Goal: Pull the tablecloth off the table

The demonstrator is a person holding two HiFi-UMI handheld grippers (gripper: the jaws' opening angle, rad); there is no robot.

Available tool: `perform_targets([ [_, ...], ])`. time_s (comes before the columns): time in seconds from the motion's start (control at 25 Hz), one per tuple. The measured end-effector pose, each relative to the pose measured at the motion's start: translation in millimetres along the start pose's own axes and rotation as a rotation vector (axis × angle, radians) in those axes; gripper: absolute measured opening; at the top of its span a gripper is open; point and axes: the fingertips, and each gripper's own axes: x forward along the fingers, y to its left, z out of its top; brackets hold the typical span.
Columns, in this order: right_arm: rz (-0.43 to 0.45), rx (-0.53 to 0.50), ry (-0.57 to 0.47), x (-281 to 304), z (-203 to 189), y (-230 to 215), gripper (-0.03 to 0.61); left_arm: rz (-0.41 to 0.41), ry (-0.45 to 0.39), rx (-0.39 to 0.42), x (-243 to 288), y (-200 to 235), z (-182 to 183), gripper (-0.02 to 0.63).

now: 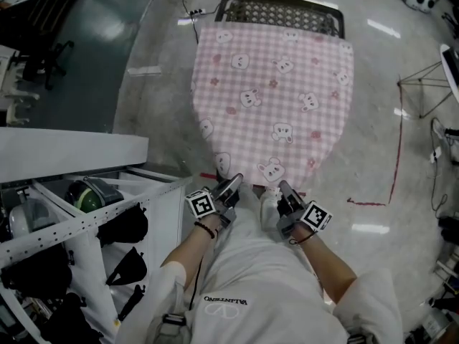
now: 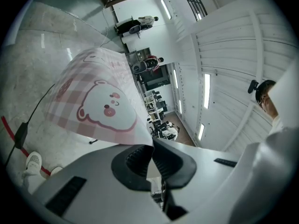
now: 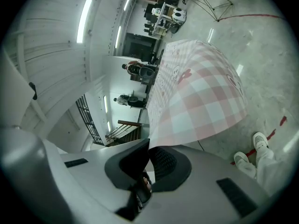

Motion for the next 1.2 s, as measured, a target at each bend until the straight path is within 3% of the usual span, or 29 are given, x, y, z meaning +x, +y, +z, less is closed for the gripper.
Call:
perform_targets([
  [0.52,0.006,-0.053,-0.074,6.5,-1.2,37.6,0.012,-0.065,-0.018,0.035,-7.0,-30.5,32.3,0.003],
  [0.76,-0.034,-0.075,-0.087,-0.6,-7.2,51.2,0.012,-0.106,-0.022,0.058,-14.3,-55.7,42.5,0.003],
  [0.96,0.027,-0.099,-0.09,-6.5,-19.1,76.5,0.012,-0.104,0.004,0.103,-32.2,-65.8,40.2,0.003],
  [1.2,0.073,-0.147,-0.116,-18.4,-18.8,113.7,0.012,-0.171,-0.012,0.158,-41.7,-101.7,49.9,0.003],
])
